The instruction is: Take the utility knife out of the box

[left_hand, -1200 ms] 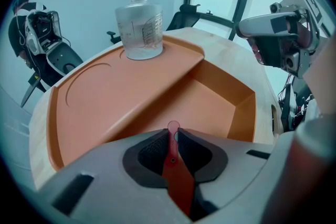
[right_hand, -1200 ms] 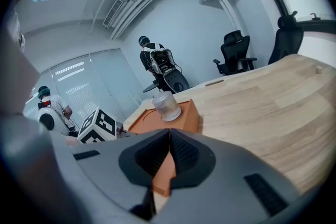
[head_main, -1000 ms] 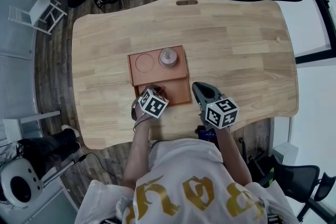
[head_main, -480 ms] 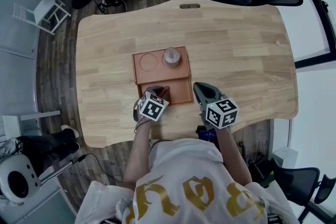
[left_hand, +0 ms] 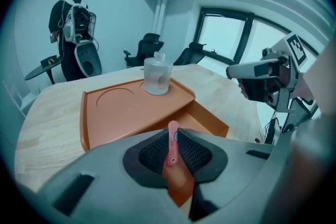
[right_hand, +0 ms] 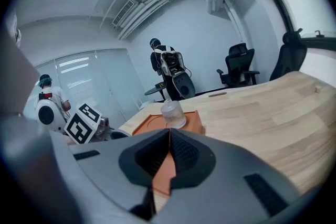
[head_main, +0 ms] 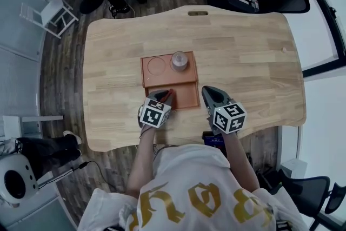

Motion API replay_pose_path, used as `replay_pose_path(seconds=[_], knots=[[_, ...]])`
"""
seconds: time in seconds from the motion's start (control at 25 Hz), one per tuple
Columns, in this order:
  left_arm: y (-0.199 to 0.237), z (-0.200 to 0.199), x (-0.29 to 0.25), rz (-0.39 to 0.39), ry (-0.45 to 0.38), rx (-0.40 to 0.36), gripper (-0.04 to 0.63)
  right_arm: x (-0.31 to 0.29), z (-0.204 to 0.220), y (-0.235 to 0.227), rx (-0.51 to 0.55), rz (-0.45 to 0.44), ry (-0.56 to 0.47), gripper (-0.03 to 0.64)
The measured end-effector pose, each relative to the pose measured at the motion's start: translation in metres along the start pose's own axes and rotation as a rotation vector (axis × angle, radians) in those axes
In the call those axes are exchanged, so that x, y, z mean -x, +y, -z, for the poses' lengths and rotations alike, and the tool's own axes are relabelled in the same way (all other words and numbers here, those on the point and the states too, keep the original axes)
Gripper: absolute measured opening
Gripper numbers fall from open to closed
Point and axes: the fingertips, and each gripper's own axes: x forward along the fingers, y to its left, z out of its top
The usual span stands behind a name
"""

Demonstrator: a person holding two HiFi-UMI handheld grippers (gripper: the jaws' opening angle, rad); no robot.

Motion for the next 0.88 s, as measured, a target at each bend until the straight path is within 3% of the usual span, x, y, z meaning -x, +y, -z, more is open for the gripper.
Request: replay_pose_path(seconds=[0.28, 0.72, 0.88], knots=[[-0.006, -0.019, 0.03, -0.008, -0.159, 0.08, 0.055, 0.014, -0.004, 0.008, 0.041, 0.04, -0.044, 0.012], [-0.007, -0.017, 0.058, -0.036, -0.256, 0.169, 0.055, 0.031, -0.004, 0.023, 0.073, 0.045, -0.074, 0.012], [-0.011, -0.025, 0.074, -0.029, -0.328, 0.206, 0.055, 0.037, -0.006, 0.027, 0.086, 0.05, -0.084, 0.012]])
